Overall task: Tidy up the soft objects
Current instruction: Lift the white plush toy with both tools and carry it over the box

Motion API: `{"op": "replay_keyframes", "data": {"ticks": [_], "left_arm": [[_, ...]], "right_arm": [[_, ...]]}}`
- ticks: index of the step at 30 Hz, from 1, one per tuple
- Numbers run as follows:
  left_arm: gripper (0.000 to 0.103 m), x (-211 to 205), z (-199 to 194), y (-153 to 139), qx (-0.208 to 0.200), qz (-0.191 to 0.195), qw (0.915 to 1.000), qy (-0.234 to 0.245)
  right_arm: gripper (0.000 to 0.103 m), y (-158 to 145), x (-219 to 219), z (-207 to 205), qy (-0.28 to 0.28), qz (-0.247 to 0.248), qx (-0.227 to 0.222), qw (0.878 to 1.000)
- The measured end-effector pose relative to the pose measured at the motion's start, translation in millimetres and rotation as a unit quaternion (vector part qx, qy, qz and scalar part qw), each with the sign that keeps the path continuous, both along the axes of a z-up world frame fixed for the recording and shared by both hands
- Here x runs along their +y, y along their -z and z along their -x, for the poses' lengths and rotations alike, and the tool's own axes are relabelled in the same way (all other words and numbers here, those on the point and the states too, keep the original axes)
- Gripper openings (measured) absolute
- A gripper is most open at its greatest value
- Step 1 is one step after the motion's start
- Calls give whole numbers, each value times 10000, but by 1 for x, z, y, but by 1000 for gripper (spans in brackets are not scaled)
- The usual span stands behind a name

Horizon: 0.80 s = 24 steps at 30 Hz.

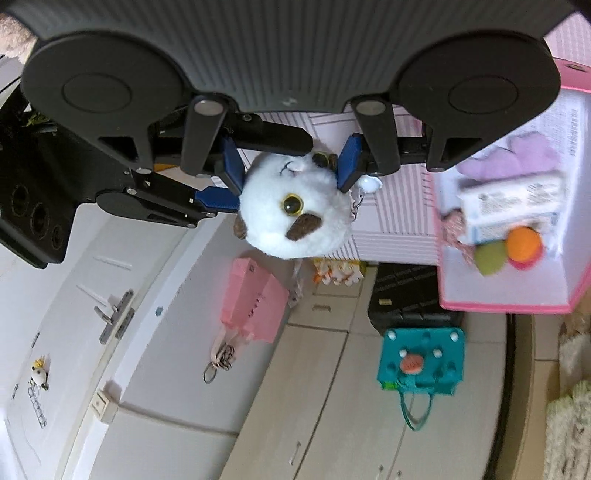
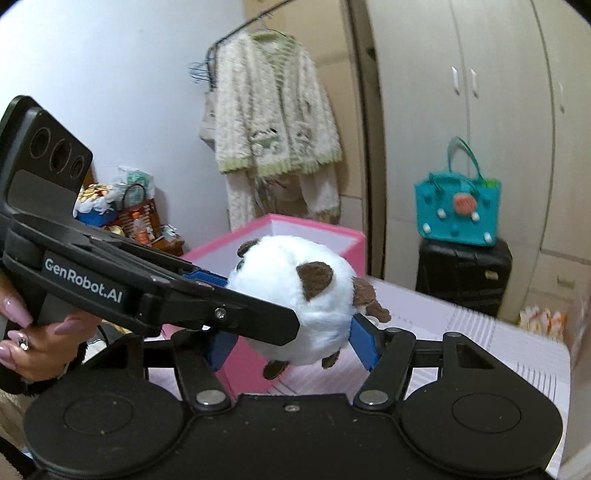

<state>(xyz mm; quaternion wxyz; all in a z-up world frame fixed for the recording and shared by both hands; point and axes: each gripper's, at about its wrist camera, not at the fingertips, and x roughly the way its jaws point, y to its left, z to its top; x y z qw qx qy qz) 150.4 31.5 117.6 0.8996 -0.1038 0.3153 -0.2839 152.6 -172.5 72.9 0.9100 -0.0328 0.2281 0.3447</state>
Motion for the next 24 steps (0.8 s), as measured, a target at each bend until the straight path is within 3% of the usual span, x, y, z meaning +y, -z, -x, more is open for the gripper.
{"op": "replay_keyframes", "data": {"ticks": [5, 9, 24], "left_arm": [[51, 24, 16, -16, -353, -102, 9986, -384], [51, 46, 19, -21, -408, -76, 9969, -663], [51, 115, -27, 14, 466, -66, 9917, -1194]], "right_arm": [[68, -17, 29, 1, -267, 79, -264, 9993], [68, -22, 49, -6, -494, 1, -261, 9984], [68, 10, 113, -56, -976, 64, 705, 9927]]}}
